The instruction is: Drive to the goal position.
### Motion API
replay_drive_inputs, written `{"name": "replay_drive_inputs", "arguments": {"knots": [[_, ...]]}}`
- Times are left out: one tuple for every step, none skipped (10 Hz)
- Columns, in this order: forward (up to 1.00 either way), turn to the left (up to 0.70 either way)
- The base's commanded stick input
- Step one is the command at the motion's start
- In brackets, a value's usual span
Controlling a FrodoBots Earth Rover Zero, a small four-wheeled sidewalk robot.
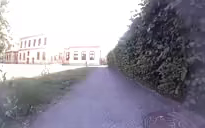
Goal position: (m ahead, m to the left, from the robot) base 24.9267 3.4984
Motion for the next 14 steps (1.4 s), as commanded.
{"name": "replay_drive_inputs", "arguments": {"knots": [[0.6,0.0],[0.6,0.0],[0.6,0.0],[0.6,0.0],[0.6,0.0],[0.6,0.0],[0.6,0.0],[0.6,0.0],[0.6,0.0],[0.6,0.0],[0.6,0.0],[0.6,0.0],[0.6,0.0],[0.6,0.0]]}}
